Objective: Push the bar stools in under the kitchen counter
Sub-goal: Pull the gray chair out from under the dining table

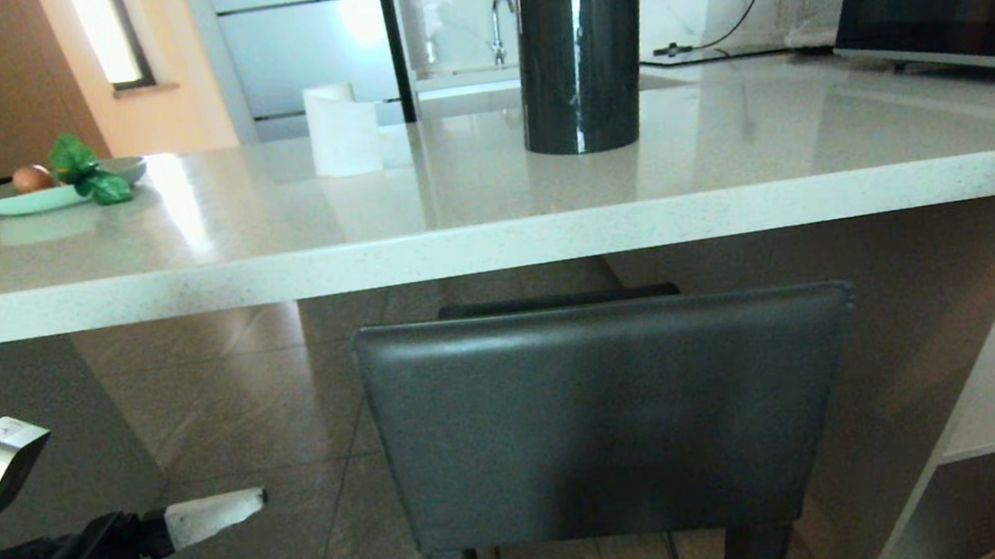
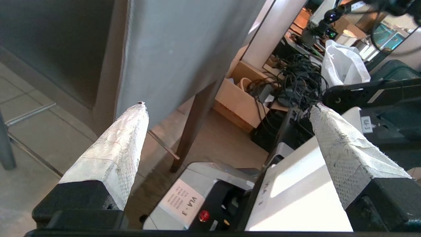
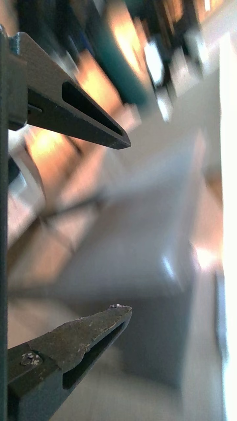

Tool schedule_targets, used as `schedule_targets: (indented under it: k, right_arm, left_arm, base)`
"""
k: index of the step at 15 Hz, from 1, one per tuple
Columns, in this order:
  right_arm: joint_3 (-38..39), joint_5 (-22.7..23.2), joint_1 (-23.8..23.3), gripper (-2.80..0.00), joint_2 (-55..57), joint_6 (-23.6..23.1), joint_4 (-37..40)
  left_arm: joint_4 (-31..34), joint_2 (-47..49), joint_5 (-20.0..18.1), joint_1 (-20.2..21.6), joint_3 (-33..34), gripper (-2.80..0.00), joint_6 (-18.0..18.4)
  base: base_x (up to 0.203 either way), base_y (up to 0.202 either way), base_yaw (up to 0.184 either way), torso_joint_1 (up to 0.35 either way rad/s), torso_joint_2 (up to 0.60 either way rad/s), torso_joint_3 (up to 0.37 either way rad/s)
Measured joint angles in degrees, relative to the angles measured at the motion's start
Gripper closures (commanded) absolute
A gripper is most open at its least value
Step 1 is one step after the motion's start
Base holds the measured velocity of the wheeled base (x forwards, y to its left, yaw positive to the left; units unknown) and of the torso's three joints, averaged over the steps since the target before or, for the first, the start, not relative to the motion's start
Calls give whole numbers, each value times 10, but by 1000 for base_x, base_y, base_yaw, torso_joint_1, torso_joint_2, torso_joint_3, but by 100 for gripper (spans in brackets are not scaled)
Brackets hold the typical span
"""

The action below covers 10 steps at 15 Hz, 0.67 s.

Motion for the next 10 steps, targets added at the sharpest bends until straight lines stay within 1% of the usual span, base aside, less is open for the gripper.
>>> schedule_targets:
  k: [1, 2, 3, 5, 6, 8, 10]
  right_arm:
    - [15, 49, -9, -280, 5, -1, -1]
    - [29, 83, -13, -280, 8, -2, -1]
    - [48, 101, -13, -280, 10, -3, -4]
    - [93, 105, 2, -280, 14, -15, -25]
    - [113, 106, 10, -280, 21, -21, -47]
    - [137, 106, 20, -280, 54, -26, -104]
    - [147, 106, 24, -280, 103, -27, -180]
  left_arm:
    - [0, 6, 0, -1, -5, -280, 0]
    - [0, 13, 0, -2, -10, -280, 2]
    - [0, 24, 0, -3, -15, -280, 8]
    - [-14, 53, 0, -8, -19, -280, 17]
    - [-34, 74, 0, -9, -19, -280, 18]
    - [-98, 135, 1, -12, -12, -280, 18]
    - [-189, 213, 1, -14, -5, -280, 17]
  base:
    - [0, 0, 0, 0, 0, 0]
    - [0, 0, 0, 0, 0, 0]
    - [0, 0, 0, 0, 0, 0]
    - [0, 0, 0, 0, 0, 0]
    - [0, 0, 0, 0, 0, 0]
    - [0, 0, 0, 0, 0, 0]
    - [0, 0, 0, 0, 0, 0]
